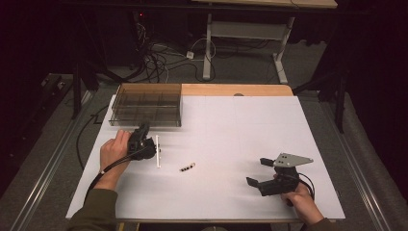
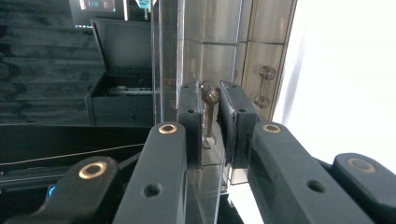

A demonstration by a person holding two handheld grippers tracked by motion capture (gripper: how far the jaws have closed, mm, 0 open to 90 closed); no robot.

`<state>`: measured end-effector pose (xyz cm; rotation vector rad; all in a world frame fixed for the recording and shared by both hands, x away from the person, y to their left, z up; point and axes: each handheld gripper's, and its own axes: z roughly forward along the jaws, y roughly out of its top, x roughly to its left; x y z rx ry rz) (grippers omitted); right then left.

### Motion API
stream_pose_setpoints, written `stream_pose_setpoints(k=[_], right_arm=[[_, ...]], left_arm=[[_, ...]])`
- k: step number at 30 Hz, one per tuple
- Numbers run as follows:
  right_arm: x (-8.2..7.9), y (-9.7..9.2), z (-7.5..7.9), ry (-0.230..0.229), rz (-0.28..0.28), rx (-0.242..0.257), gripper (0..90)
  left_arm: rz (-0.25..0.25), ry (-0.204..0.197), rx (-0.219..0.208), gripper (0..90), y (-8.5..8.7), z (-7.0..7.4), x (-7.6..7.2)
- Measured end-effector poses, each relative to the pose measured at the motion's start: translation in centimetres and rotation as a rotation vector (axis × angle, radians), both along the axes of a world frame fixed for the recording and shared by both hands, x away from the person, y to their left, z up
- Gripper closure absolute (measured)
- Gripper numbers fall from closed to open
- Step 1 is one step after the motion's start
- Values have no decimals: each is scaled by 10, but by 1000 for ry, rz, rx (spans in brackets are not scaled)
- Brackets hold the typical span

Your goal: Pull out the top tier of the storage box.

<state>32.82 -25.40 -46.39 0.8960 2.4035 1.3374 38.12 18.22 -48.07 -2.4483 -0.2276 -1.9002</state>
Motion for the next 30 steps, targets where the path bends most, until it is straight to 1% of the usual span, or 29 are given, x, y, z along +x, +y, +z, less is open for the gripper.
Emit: stream_pose_setpoints(k=[3, 10, 13, 15, 16, 18, 19, 21, 24, 26, 27, 29, 30], right_arm=[[0, 0, 0, 0, 0, 0, 79], [0, 0, 0, 0, -1, 0, 79], [0, 0, 0, -1, 0, 0, 79], [0, 0, 0, -1, -1, 0, 79], [0, 0, 0, -1, -1, 1, 79], [0, 0, 0, -2, -1, -1, 79], [0, 0, 0, -2, -1, -1, 79], [0, 0, 0, -2, -1, 0, 79], [0, 0, 0, -2, -1, -1, 79], [0, 0, 0, -2, -1, 0, 79], [0, 0, 0, -2, -1, 0, 79], [0, 0, 0, -2, -1, -1, 79], [0, 0, 0, -2, -1, -1, 79]], left_arm=[[-1, 1, 2, 781, 0, 0, -2], [-7, 4, -8, 773, 0, 0, -4], [-9, 2, -17, 708, -1, 1, -6], [-11, 4, -25, 687, -1, 1, -7], [-14, 5, -36, 667, -1, 1, -9], [-15, -1, -34, 656, -1, 1, -10], [-15, 2, -33, 635, -1, 1, -11], [-16, -6, -37, 611, -1, 1, -13], [-20, -8, -39, 582, 0, 1, -17], [-21, -9, -38, 579, 0, 1, -18], [-22, -11, -41, 561, 0, 1, -19], [-20, -13, -44, 551, 0, 1, -21], [-19, -14, -43, 527, 0, 1, -22]])
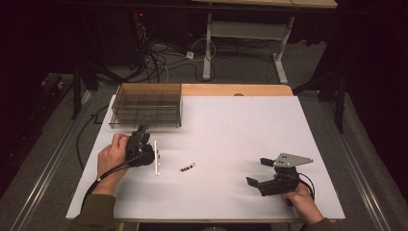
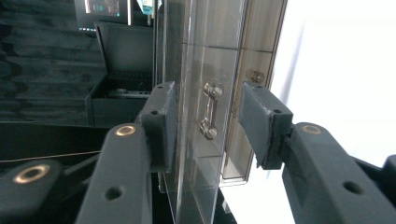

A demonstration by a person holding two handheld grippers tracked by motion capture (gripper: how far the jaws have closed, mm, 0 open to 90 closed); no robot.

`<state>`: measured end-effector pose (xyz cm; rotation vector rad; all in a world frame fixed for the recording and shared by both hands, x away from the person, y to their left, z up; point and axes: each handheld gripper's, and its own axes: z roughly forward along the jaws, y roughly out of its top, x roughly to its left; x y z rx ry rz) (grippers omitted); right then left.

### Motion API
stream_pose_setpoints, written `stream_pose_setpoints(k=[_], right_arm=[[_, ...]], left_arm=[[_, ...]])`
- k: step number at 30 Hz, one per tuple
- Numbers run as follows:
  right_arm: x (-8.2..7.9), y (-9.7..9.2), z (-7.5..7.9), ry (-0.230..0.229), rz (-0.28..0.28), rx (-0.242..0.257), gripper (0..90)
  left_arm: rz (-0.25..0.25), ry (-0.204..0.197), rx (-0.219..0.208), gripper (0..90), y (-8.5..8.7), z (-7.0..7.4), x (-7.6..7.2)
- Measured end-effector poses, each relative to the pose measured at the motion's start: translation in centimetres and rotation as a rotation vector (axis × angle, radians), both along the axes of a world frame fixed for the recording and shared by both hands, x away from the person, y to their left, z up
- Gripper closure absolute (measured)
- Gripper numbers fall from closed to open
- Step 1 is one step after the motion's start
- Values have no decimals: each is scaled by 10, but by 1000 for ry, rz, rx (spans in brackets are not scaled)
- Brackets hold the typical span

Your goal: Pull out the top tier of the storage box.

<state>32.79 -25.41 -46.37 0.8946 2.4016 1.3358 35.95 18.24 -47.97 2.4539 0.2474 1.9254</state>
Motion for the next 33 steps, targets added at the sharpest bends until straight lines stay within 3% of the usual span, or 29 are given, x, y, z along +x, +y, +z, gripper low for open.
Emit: stream_pose_setpoints(k=[23, 33], right_arm=[[0, 0, 0, -1, 1, 0, 79], [-1, 1, 0, 0, 5, -5, 79]], left_arm=[[11, -2, -17, 353, 1, -3, -26], [8, 17, -37, 340, 1, -7, -24]])
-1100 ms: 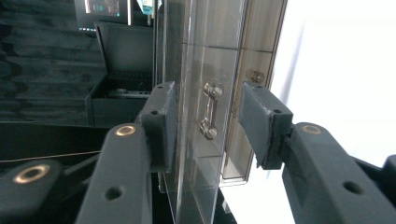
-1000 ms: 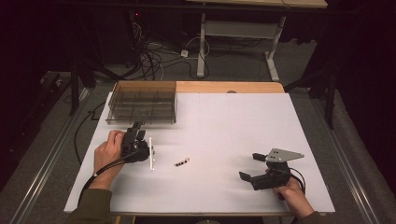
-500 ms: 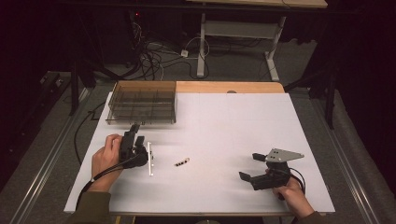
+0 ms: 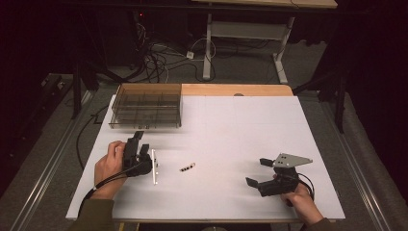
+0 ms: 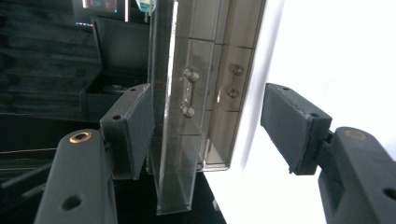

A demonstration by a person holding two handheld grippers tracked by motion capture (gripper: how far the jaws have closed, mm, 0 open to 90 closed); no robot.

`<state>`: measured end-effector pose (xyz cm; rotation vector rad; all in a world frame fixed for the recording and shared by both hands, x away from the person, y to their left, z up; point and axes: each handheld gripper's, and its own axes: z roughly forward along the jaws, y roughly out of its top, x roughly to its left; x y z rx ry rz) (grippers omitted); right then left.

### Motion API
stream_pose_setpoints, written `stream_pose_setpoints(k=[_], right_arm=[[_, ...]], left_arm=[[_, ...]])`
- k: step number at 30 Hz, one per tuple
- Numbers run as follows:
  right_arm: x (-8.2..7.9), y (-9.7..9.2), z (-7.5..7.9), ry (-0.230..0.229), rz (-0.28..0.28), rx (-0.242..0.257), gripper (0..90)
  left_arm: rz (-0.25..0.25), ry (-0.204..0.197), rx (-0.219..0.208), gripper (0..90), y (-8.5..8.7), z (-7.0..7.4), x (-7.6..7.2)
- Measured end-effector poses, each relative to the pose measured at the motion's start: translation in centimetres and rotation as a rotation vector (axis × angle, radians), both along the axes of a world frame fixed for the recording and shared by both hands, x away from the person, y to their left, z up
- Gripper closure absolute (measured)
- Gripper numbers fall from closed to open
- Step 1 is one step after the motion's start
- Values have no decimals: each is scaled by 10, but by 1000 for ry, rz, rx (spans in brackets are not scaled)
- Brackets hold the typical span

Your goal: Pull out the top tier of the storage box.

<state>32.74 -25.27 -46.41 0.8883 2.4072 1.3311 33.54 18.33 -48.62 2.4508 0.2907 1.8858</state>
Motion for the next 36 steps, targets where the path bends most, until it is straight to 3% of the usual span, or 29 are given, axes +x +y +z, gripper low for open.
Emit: stream_pose_setpoints(k=[15, 27, 32, 36], right_arm=[[0, 0, 0, 0, 0, 0, 79], [0, 0, 0, -2, 0, -1, 79], [0, 0, 0, -2, 0, 0, 79], [0, 0, 0, -2, 0, -1, 79]], left_arm=[[2, -5, -24, 340, -1, 0, 1], [-4, 27, -121, 335, -2, 1, 2], [15, 54, -143, 300, -1, 0, 4], [16, 85, -188, 290, -1, 1, 5]])
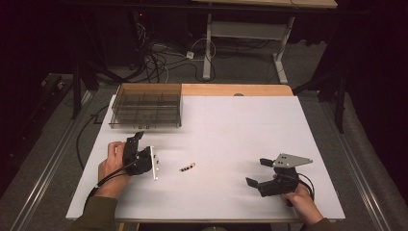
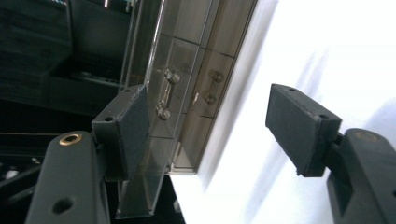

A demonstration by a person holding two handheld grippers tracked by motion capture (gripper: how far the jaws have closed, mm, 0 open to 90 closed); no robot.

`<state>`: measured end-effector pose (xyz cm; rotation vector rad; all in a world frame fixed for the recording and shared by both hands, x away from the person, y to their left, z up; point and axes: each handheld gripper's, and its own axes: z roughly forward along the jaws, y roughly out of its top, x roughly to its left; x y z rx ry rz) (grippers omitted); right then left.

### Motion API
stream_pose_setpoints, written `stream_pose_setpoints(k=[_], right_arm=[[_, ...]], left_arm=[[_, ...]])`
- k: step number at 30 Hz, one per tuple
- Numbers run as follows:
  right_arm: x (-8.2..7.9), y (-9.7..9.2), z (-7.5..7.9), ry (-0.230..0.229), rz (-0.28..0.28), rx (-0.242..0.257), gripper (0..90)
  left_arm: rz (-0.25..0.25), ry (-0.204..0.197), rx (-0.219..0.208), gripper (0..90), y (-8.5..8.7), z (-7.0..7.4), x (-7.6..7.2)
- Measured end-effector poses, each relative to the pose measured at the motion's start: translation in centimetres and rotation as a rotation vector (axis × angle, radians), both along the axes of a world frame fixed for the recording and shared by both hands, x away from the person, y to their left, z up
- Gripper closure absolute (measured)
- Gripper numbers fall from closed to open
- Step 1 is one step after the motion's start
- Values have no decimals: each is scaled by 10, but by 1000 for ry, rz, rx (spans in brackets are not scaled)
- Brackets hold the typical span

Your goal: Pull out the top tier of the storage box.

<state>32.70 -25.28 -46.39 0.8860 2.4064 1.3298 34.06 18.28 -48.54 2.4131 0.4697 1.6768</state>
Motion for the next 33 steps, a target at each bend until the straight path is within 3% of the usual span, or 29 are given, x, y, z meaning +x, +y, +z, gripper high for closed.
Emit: stream_pose_setpoints(k=[4, 20, 25, 29, 33], right_arm=[[0, 0, 0, -1, 0, 0, 79], [0, 0, 0, -1, 1, -1, 79], [0, 0, 0, 0, 1, -2, 79], [0, 0, 0, 0, 2, -1, 79], [0, 0, 0, -1, 3, -2, 79]], left_arm=[[-2, 26, -54, 277, 2, 2, 1], [-17, 88, -168, 246, 7, 5, 3], [-38, 96, -241, 245, 9, 6, 4], [-32, 125, -312, 230, 11, 8, 5], [-33, 143, -351, 227, 13, 10, 6]])
